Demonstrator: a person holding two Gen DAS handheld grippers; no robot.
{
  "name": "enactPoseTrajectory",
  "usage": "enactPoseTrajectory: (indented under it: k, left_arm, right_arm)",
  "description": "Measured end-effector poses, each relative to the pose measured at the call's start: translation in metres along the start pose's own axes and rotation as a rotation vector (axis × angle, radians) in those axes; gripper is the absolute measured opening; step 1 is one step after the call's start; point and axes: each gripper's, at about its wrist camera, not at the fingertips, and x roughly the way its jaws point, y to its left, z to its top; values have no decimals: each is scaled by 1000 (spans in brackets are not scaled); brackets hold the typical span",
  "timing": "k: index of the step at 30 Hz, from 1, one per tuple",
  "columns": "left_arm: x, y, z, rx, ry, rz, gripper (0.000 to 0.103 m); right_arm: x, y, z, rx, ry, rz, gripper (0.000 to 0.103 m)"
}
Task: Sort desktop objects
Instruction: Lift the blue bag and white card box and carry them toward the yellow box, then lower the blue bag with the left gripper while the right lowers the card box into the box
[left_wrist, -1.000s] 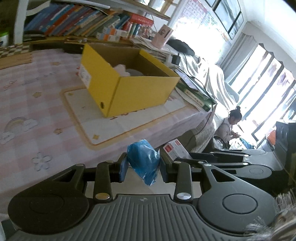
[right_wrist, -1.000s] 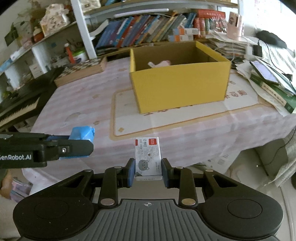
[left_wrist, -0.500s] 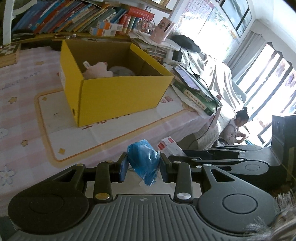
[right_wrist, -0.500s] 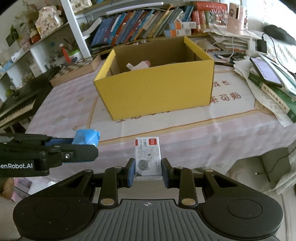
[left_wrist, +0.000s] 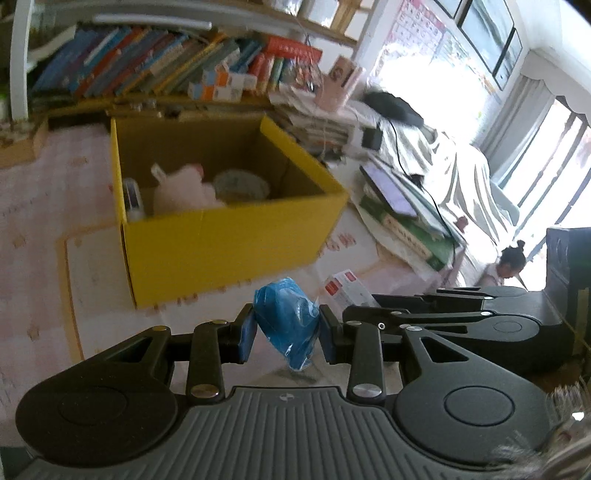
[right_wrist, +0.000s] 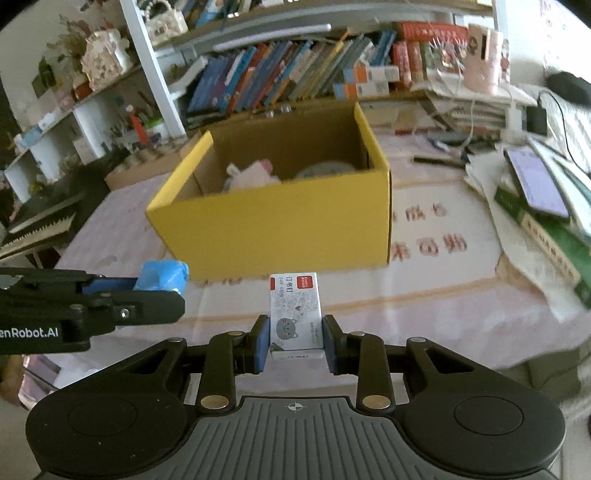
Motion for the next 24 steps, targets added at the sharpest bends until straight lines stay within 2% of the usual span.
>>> enactPoseTrajectory:
  k: [5, 12, 19, 24]
  left_arm:
    - [-1, -4, 23, -1, -72, 39, 32]
    - [7, -5, 48, 7, -128, 79, 32]
    - [20, 6, 76, 36, -189, 157, 32]
    - [46, 20, 91, 59, -157, 213, 32]
  right_arm:
    - [0, -11, 24, -37, -54, 24, 30]
    - [1, -22, 61, -45, -142, 36, 30]
    - [21, -19, 95, -120, -181, 51, 30]
    - [46, -15, 118, -195, -179, 53, 30]
